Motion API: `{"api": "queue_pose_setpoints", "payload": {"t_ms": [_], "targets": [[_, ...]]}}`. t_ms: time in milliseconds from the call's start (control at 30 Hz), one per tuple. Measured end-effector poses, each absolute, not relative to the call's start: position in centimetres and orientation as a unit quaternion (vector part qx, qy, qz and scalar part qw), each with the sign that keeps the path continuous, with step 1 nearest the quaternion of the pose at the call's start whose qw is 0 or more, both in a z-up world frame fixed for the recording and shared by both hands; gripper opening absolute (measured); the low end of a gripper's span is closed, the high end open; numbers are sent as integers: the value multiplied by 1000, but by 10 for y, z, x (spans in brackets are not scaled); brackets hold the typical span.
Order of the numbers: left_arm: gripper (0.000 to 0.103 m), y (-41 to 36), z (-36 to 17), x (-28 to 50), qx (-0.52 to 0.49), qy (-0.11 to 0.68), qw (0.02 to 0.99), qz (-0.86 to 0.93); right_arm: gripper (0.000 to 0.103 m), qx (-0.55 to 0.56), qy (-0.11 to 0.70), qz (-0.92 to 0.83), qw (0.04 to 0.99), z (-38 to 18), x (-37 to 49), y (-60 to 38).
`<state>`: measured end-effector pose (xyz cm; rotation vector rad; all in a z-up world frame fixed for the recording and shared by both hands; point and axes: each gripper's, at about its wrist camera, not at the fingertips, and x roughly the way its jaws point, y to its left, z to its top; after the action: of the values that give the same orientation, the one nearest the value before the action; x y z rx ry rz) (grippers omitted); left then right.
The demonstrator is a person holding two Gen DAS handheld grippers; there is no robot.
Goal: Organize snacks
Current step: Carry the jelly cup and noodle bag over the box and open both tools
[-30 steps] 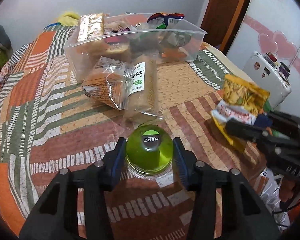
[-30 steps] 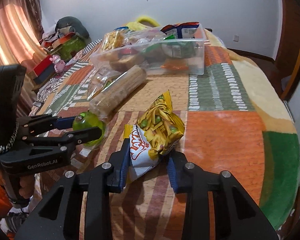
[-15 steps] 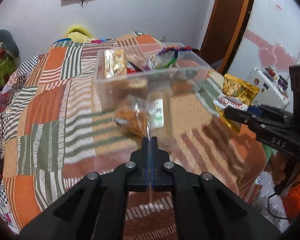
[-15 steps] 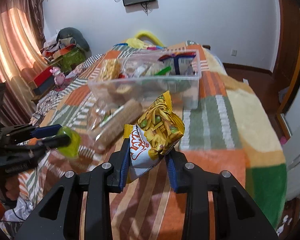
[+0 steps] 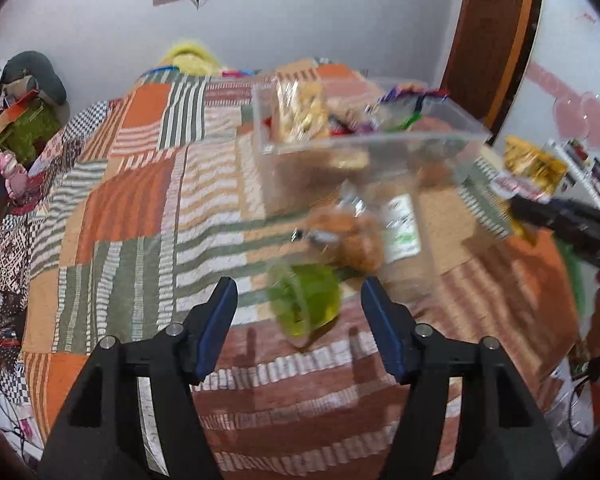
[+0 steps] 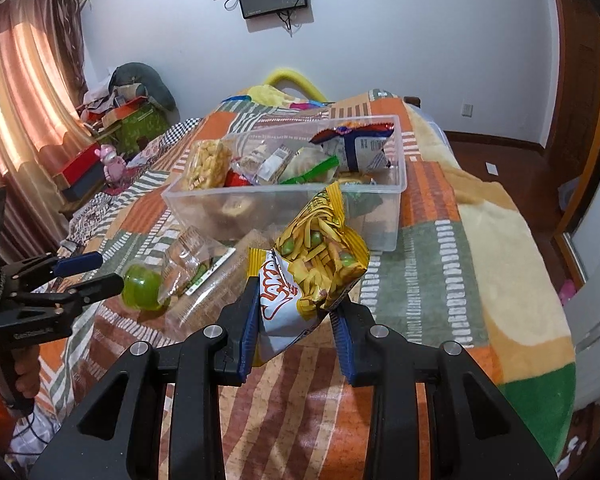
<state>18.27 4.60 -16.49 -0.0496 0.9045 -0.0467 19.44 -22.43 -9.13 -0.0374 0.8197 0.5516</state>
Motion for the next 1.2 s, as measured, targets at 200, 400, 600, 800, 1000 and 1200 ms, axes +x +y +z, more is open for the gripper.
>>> {"api": "queue_pose_setpoints", "payload": {"t_ms": [200,400,600,800,1000,1200], "targets": [[65,56,-195,201,-74,468,880,-29,30,-20,399,260,879,-96,196,-225],[52,46,-213,215,-68,477,876,-13,30,-21,403,254,879,-97,201,-226],[40,47,-199,208,-51,448,893,1,30,-15,394,253,883,-91,205,-228],[40,52,-168,209,-45,425,904,-4,30,-13,380,252,890,-83,219,-226],[40,43,-130,232,-44,390,920,-24,30,-15,358,249,900,-69,240,-220],[40,23,-108,268,-45,367,927,-53,30,-15,356,248,901,-67,268,-209]]}}
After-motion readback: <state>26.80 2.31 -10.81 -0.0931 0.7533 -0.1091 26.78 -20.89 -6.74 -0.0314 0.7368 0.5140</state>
